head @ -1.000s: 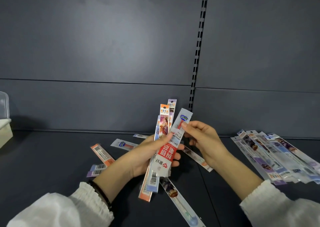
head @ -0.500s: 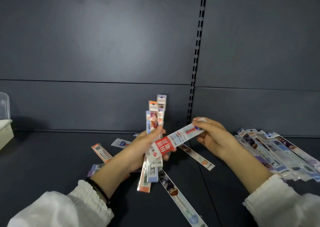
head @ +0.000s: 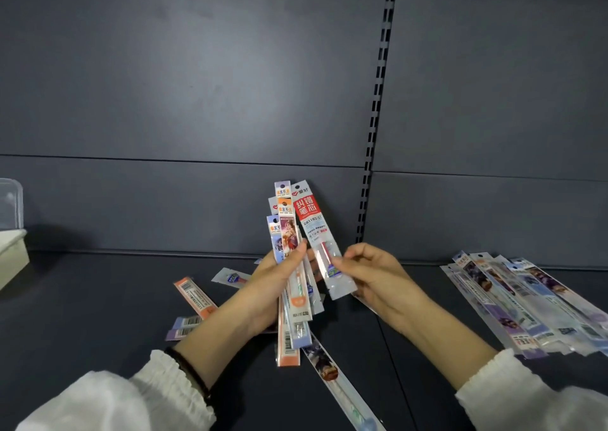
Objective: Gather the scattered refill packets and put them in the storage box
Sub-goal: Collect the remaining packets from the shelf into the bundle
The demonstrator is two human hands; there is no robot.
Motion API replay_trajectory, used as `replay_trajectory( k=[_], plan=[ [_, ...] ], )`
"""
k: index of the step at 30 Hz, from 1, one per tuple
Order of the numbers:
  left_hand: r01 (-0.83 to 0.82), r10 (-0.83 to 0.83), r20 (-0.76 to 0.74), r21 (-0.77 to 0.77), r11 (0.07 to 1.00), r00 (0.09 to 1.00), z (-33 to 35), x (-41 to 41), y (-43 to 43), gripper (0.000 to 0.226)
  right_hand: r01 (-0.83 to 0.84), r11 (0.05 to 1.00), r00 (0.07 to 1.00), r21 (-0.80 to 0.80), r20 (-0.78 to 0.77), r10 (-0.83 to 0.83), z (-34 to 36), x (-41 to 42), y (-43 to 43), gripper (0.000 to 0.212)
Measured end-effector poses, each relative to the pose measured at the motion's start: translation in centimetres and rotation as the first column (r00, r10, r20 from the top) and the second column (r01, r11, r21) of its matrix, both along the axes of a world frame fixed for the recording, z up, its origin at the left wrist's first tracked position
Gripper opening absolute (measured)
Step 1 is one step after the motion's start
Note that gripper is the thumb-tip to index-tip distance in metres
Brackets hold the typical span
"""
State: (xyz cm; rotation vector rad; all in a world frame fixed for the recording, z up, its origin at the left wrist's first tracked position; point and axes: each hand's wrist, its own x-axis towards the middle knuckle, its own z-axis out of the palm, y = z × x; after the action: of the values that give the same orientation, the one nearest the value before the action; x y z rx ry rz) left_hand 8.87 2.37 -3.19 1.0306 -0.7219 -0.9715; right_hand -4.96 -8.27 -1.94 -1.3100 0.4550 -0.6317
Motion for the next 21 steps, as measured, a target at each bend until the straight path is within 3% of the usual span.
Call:
replay_trajectory(
  k=[7, 9, 12, 16, 21],
  plan=[
    [-0.028, 0.029, 0.008, -0.040, 0.999, 1.000, 0.0, 0.2, 0.2, 0.029, -0.131, 0.925, 0.962, -0.357, -0.272, 0.031, -0.2, -0.1, 0.2, 0.010],
    [-0.087, 0.086, -0.015, -0.036, 0.996, 0.996, 0.0, 0.6, 0.2, 0.029, -0.062, 0.895, 0.950, -0.442, -0.302, -0.083, 0.1, -0.5, -0.8, 0.016],
    [-0.153, 0.152, -0.038, -0.028, 0.988, 0.988, 0.0, 1.4, 0.3, 0.032, -0.029, 0.735, 0.826, -0.677, -0.431, -0.364, 0.0, -1.5, -3.3, 0.023],
    [-0.191, 0.191, -0.007, 0.013, 0.981, 0.981, 0.0, 1.5, 0.3, 0.028, -0.256, 0.686, 0.638, -0.681, -0.652, -0.410, -1.0, -2.0, -4.6, 0.038],
    [-0.161, 0.159, 0.032, 0.053, 0.986, 0.987, -0.1, 1.2, 0.3, 0.024, -0.227, 0.663, 0.621, -0.714, -0.630, -0.466, -1.1, -1.6, -4.8, 0.012]
  ],
)
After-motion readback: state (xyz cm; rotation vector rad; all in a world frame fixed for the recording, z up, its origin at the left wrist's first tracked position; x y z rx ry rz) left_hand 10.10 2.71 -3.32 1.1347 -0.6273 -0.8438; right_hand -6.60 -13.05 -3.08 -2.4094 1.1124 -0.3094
